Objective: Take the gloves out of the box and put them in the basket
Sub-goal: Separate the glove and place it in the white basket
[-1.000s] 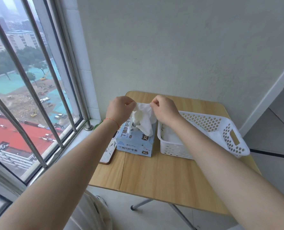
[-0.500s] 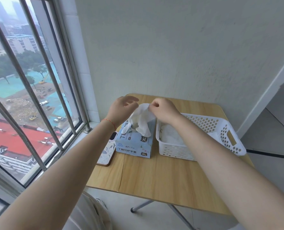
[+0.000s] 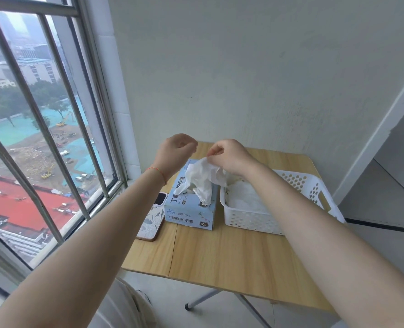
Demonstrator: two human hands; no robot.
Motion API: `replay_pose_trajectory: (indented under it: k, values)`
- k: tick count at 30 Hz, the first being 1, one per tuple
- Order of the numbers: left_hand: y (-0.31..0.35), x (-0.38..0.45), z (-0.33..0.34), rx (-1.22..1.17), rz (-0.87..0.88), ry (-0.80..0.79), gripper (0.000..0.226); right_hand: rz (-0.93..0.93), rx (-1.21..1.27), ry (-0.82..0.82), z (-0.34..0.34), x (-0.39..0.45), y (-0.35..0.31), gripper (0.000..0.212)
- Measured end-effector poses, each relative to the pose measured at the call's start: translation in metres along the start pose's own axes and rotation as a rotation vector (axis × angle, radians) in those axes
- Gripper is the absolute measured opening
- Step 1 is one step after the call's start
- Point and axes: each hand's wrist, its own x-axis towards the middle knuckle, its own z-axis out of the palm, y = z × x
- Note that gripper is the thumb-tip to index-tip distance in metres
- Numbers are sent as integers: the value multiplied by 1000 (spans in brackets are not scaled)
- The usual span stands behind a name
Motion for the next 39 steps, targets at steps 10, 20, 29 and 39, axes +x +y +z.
replay_pose_trajectory:
  k: [10, 20, 29, 39]
  values:
    - [-4, -5, 21, 183, 49, 44, 11, -70, 72, 130, -11, -8, -12, 17]
    - [50, -5, 0, -69, 148, 118, 28, -12, 358, 283, -24, -15, -15, 10]
    - [39, -19, -16, -567, -268, -426, 12, 232, 728, 193, -27, -12, -8, 22]
    - [6, -20, -19, -636, -402, -248, 14, 340, 590, -84, -15, -27, -9, 17]
